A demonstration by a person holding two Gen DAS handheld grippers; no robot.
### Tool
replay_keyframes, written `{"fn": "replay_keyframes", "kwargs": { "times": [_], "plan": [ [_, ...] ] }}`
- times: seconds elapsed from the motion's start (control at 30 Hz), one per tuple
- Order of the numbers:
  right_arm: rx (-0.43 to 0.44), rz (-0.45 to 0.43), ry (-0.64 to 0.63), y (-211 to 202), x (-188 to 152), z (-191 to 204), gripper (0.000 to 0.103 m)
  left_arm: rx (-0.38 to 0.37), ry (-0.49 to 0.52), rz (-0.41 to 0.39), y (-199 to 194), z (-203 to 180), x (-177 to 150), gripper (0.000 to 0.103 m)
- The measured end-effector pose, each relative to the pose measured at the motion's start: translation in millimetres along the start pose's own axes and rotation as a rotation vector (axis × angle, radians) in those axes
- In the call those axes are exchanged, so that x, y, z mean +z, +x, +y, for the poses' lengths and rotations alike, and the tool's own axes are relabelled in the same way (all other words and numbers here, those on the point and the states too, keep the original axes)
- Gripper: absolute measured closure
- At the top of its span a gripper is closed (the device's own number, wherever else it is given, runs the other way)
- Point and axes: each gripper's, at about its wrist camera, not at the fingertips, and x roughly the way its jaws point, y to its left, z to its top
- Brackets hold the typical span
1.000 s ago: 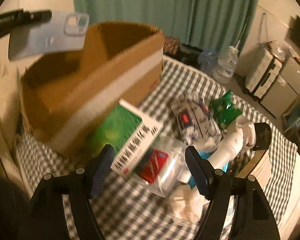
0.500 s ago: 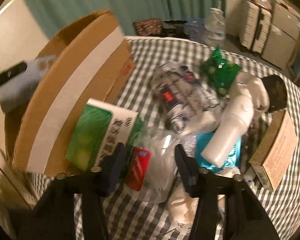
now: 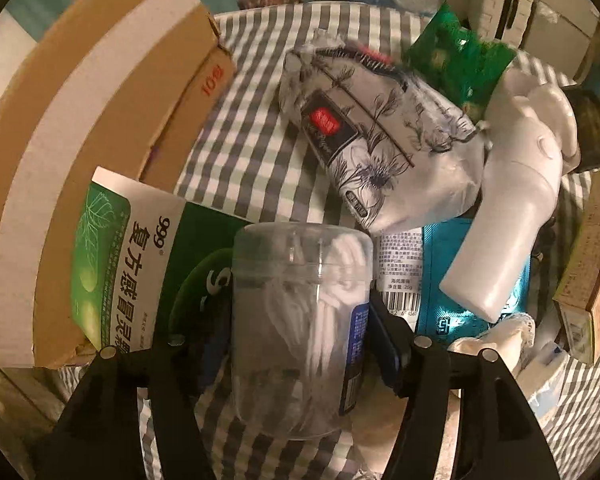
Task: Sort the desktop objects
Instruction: 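Release the phone case into the cardboard box with the left gripper while the right grasps the clear jar, then carry the clear jar over the cardboard box and release it with the right gripper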
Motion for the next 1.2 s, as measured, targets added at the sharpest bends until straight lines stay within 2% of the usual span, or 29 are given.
{"fn": "replay_keyframes", "kwargs": {
  "times": [0.2, 0.27, 0.37, 0.5, 0.6, 0.63, 0.67, 0.73, 0.77, 0.9, 1.2],
  "plan": [
    [-0.071, -0.184, -0.051, -65.4, 10.9, 14.2, 0.041, 0.007, -0.041, -0.041, -19.2, 13.4, 7.9, 0.004],
    [-0.046, -0.267, -0.072, -95.4, 21.5, 24.5, 0.041, 0.005, -0.056, -0.061, -28.1, 18.4, 10.1, 0.004],
    [0.016, -0.380, -0.145, -132.3, 38.8, 61.5, 0.041, -0.005, -0.069, -0.081, -36.9, 24.6, 12.6, 0.003],
    [0.118, -0.431, -0.230, -146.2, 55.9, 110.5, 0.041, -0.018, -0.102, -0.121, -47.0, 34.4, 16.5, 0.002],
    [0.149, -0.445, -0.283, -145.0, 60.8, 138.6, 0.040, -0.010, -0.136, -0.153, -57.0, 44.8, 19.7, 0.000],
    [0.148, -0.448, -0.293, -142.4, 63.1, 146.3, 0.039, -0.012, -0.148, -0.164, -59.8, 48.7, 20.4, 0.000],
    [0.140, -0.451, -0.295, -141.3, 64.6, 150.5, 0.032, -0.029, -0.162, -0.173, -62.2, 52.6, 21.2, 0.000],
    [0.130, -0.469, -0.290, -144.4, 63.9, 153.3, 0.018, -0.063, -0.181, -0.175, -63.7, 56.4, 22.2, 0.000],
    [0.122, -0.493, -0.278, -149.5, 61.7, 151.5, 0.015, -0.067, -0.181, -0.176, -64.1, 56.1, 22.5, 0.000],
    [0.097, -0.565, -0.250, -168.3, 56.5, 133.3, 0.015, -0.052, -0.134, -0.200, -70.9, 45.5, 24.8, 0.000],
    [-0.011, -0.668, -0.198, -217.3, 40.6, 86.8, 0.004, -0.130, -0.049, -0.293, -106.4, 8.0, 28.5, 0.000]
  ]
}}
